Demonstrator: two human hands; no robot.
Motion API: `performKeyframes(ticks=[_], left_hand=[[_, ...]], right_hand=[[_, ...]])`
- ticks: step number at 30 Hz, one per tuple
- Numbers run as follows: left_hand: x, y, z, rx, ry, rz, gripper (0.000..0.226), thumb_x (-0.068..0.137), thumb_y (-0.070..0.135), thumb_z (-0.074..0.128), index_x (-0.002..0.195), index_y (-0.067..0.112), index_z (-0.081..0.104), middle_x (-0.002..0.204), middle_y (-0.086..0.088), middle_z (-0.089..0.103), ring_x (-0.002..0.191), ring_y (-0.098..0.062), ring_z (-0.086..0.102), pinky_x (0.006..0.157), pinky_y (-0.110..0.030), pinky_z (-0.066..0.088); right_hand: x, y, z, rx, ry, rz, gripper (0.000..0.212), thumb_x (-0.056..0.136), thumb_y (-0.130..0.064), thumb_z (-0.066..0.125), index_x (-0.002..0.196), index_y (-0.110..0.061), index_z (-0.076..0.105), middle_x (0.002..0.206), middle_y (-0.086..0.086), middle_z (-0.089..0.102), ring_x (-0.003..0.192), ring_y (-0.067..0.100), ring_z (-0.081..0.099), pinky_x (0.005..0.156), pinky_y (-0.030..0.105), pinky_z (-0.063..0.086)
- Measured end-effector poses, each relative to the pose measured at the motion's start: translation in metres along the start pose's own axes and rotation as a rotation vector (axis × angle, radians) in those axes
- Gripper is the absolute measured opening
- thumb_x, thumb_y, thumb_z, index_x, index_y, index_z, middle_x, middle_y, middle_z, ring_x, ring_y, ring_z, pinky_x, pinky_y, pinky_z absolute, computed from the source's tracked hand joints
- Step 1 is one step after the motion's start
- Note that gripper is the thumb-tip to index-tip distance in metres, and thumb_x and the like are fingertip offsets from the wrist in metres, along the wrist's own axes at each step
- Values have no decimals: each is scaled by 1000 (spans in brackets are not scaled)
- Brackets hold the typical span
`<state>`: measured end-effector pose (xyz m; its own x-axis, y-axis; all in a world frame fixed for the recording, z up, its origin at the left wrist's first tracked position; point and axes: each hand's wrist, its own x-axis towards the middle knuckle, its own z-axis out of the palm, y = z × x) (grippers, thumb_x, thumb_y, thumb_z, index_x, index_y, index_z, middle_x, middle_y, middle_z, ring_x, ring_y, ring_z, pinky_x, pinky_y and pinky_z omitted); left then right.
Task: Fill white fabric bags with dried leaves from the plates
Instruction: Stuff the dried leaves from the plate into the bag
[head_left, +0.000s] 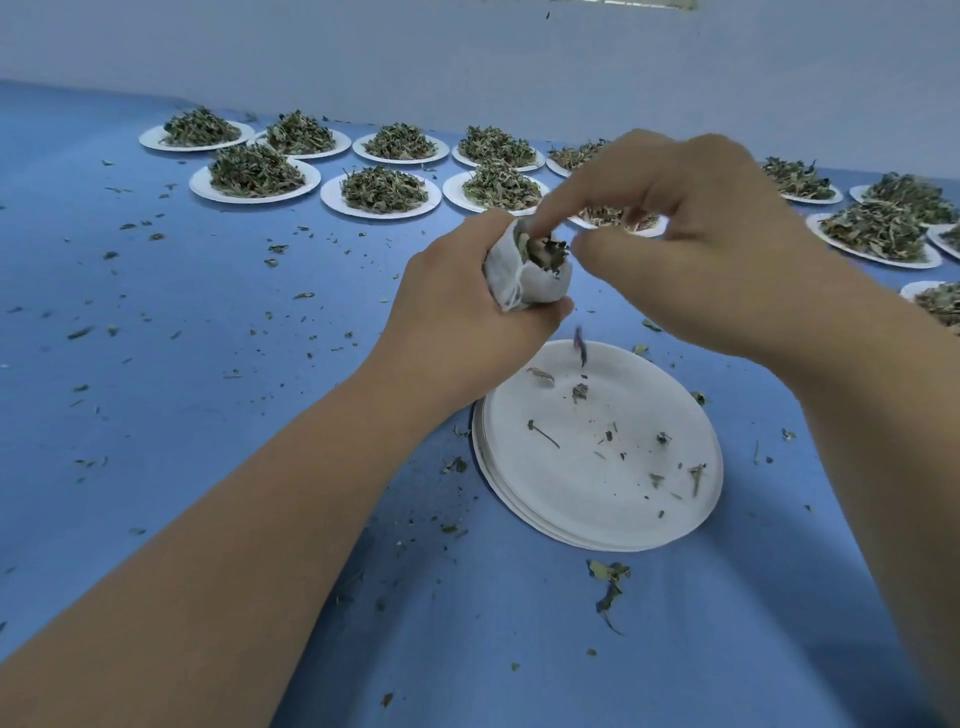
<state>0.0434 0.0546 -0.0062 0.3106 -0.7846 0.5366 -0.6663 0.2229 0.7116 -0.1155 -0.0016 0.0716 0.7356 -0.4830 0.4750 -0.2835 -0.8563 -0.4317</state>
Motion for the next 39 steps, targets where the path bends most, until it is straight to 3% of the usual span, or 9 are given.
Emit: performKeyframes(ticks=[3,6,13,16,18,21,28,34,39], left_hand=[[5,0,5,32,-47,-5,22,75,41,66,84,23,58,61,21,45,60,4,45,61,-9,34],[6,-2,6,66,-29,17,20,78,41,69,86,29,56,65,20,49,65,7,50,63,-9,37],[6,6,5,53,-79,-18,28,66,46,56,66,29,34,61,17,41,59,11,48,63,-10,32],[0,1,2,66,-8,32,33,79,32,73,69,33,42,62,29,51,60,6,49,55,-7,34],[-1,-1,2,52,2,36,34,78,31,79,73,38,46,70,41,54,66,13,53,59,-2,36],[-1,1,5,71,22,55,39,78,32,80,73,44,43,74,45,53,67,18,52,61,1,36],[-4,1,2,3,8,25,24,73,36,79,85,37,58,87,21,63,76,-2,60,63,-16,48],[1,3,3,101,-54,-14,38,78,33,73,73,41,36,61,41,48,57,19,46,53,0,33],[-1,-3,-1,-2,-91,-95,30,77,32,79,87,39,52,70,35,58,67,14,56,55,-2,37]], right_hand=[[-6,-2,6,-41,-147,-14,32,84,-18,53,97,-29,80,102,-17,69,105,1,58,88,11,41],[-8,-4,5,33,-68,6,35,81,-15,51,98,-26,80,105,-20,69,108,-3,58,91,6,40],[-11,-7,12,-44,-169,-10,27,85,-22,48,87,-36,70,88,-23,65,94,-1,55,116,41,30],[-14,-1,10,149,52,51,32,82,-11,50,90,-28,77,95,-23,71,85,-3,64,83,21,51],[-13,3,10,146,183,88,29,83,-9,54,93,-24,77,86,-21,70,70,0,61,62,16,46],[-6,7,15,135,139,135,14,89,-26,68,101,-28,75,97,-22,71,93,-5,66,77,16,47],[-6,11,23,84,277,60,10,90,-15,73,95,-20,80,79,-27,66,66,-11,59,65,4,39],[-8,7,22,-30,159,32,9,87,-23,72,94,-26,69,87,-24,72,100,2,66,81,16,40],[-9,10,23,78,132,137,13,93,-23,67,94,-29,78,96,-22,72,101,-6,62,90,14,44]])
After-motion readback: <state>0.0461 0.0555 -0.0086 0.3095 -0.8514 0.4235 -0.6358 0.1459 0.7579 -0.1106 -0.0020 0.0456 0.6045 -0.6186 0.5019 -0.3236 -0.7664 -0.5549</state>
